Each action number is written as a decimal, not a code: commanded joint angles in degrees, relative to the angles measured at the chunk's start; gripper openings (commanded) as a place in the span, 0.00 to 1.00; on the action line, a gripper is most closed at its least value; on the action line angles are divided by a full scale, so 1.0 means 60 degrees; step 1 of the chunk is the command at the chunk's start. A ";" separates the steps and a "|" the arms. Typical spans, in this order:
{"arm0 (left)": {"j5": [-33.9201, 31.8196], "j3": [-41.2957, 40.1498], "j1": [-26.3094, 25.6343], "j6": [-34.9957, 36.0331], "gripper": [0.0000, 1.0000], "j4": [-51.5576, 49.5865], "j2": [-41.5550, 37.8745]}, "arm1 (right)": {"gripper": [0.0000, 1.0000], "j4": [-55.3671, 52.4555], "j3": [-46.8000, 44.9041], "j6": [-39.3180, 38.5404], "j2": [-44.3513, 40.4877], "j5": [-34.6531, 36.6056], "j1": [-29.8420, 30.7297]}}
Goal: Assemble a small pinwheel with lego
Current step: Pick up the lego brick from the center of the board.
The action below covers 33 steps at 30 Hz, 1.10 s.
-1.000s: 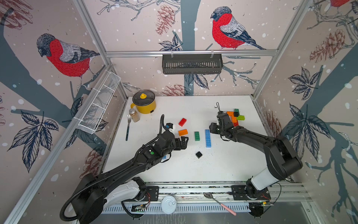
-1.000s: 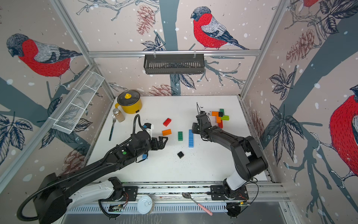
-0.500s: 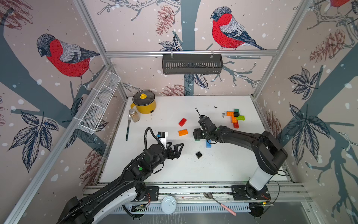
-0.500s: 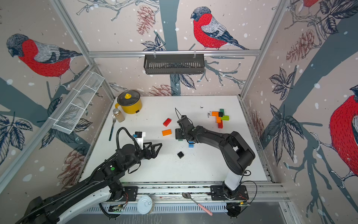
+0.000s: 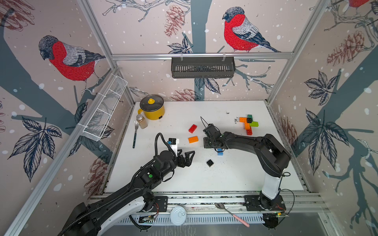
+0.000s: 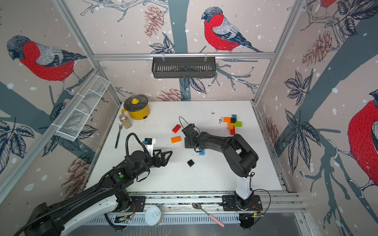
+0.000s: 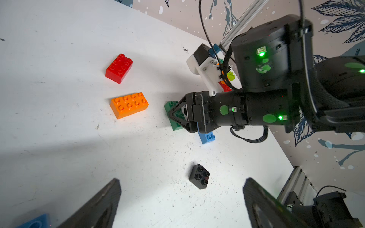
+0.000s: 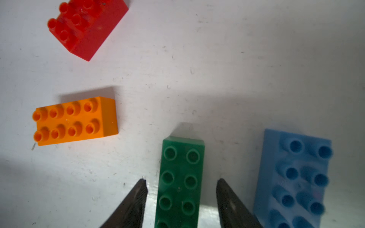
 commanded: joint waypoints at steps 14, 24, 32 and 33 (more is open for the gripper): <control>-0.0080 -0.0035 0.0011 0.0089 0.97 0.0417 -0.0100 | 0.44 -0.0344 0.0338 0.0103 0.0317 0.0455 0.0070; -0.0153 -0.0051 0.0011 0.0060 0.97 0.0417 -0.0091 | 0.36 -0.0351 0.0415 0.0110 0.0394 0.0488 0.0136; -0.0061 -0.0005 0.0011 0.0075 0.97 0.0838 0.0194 | 0.17 -0.0343 0.0425 -0.0102 -0.0207 0.0657 0.0194; -0.0007 0.0008 0.0015 0.0099 0.97 0.1043 0.0269 | 0.16 -0.0383 0.0444 -0.0164 -0.0400 0.0632 0.0195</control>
